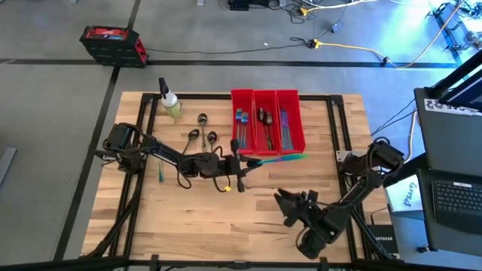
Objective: Sort silverware
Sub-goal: Put the blue knife into the right red silverware bin
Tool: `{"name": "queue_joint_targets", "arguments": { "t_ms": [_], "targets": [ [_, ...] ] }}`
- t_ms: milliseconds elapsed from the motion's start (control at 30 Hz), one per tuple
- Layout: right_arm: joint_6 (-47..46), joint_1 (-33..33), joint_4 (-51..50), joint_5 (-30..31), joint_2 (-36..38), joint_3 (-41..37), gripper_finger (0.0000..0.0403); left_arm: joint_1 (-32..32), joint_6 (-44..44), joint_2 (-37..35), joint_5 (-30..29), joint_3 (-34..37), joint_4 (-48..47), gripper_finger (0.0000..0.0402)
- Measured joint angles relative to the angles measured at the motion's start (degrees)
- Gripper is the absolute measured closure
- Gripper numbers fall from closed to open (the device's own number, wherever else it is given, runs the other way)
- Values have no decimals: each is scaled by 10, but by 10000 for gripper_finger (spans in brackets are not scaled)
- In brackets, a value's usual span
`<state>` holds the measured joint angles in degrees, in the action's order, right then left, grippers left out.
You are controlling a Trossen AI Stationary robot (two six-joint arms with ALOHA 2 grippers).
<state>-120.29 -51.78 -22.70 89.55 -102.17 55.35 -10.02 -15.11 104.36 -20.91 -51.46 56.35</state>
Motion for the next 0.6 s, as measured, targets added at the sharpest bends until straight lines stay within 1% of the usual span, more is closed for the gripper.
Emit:
{"name": "queue_joint_targets", "arguments": {
  "t_ms": [167, 267, 500, 600],
  "targets": [
    [19, 39, -7, 3, 5, 0, 184, 1, 4, 0, 1, 0, 1, 357],
    [21, 58, -36, 4, 17, 0, 184, 5, 14, 0, 1, 0, 1, 357],
    [22, 82, -92, 4, 54, 0, 184, 6, 25, 0, 2, 0, 0, 357],
    [22, 97, -100, 4, 72, 0, 184, 6, 25, 0, 3, 0, -5, 357]
  ]
}}
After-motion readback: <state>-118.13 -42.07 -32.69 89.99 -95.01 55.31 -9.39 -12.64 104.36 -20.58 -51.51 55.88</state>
